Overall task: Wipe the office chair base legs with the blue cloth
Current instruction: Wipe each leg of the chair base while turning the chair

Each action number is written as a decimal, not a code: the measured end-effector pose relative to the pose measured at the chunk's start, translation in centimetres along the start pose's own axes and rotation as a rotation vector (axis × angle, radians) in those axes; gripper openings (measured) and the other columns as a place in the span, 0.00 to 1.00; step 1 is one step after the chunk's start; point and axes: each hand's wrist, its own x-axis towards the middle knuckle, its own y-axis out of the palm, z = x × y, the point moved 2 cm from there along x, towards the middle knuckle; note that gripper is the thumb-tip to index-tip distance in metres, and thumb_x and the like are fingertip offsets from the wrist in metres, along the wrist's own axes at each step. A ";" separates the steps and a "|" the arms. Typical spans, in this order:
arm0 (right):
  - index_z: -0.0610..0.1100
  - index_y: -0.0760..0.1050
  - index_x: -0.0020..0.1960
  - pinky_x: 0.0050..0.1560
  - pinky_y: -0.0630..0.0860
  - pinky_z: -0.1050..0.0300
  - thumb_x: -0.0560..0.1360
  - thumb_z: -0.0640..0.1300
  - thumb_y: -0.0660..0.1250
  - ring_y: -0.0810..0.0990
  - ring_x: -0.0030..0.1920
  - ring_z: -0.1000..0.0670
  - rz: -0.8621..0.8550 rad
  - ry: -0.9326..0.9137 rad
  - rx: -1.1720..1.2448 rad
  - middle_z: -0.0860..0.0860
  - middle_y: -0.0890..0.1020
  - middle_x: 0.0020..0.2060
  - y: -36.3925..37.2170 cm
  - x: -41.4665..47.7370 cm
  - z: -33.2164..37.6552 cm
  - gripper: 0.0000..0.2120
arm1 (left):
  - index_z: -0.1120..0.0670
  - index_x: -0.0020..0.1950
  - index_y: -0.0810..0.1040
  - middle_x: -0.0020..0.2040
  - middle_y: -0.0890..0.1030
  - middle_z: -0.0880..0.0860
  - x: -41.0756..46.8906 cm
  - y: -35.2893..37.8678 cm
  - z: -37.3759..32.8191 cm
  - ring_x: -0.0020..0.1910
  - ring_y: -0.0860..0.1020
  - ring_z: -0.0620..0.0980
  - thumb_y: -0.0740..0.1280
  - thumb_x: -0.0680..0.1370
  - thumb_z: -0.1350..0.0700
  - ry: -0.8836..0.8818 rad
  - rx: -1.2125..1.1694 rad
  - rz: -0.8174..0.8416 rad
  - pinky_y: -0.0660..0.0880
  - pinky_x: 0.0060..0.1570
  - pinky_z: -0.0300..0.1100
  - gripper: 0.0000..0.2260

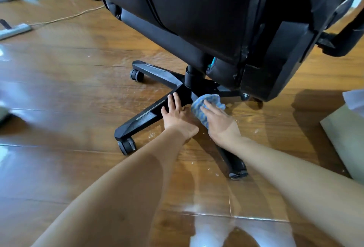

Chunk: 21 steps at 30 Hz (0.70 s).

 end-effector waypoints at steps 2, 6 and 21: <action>0.50 0.60 0.82 0.76 0.65 0.53 0.80 0.37 0.59 0.55 0.82 0.53 0.011 0.034 0.003 0.56 0.56 0.83 -0.1 3.3 0.5 0.32 | 0.49 0.87 0.55 0.84 0.29 0.60 -0.1 -0.2 0.2 0.84 0.30 0.61 0.63 0.75 0.48 0.009 0.025 0.037 0.47 0.81 0.64 0.40; 0.52 0.62 0.82 0.75 0.63 0.53 0.82 0.39 0.58 0.59 0.81 0.52 0.066 0.098 0.036 0.55 0.59 0.83 -0.9 7.6 1.2 0.29 | 0.47 0.87 0.51 0.84 0.27 0.60 -0.2 -0.2 0.0 0.83 0.29 0.61 0.63 0.74 0.50 0.009 0.003 0.087 0.45 0.82 0.66 0.42; 0.50 0.74 0.75 0.65 0.78 0.51 0.78 0.33 0.62 0.69 0.77 0.52 -0.084 0.012 0.054 0.57 0.66 0.79 -0.5 -1.9 -0.9 0.28 | 0.46 0.85 0.57 0.84 0.29 0.60 0.4 2.1 -1.3 0.84 0.31 0.60 0.62 0.80 0.51 0.014 -0.099 -0.042 0.43 0.82 0.63 0.33</action>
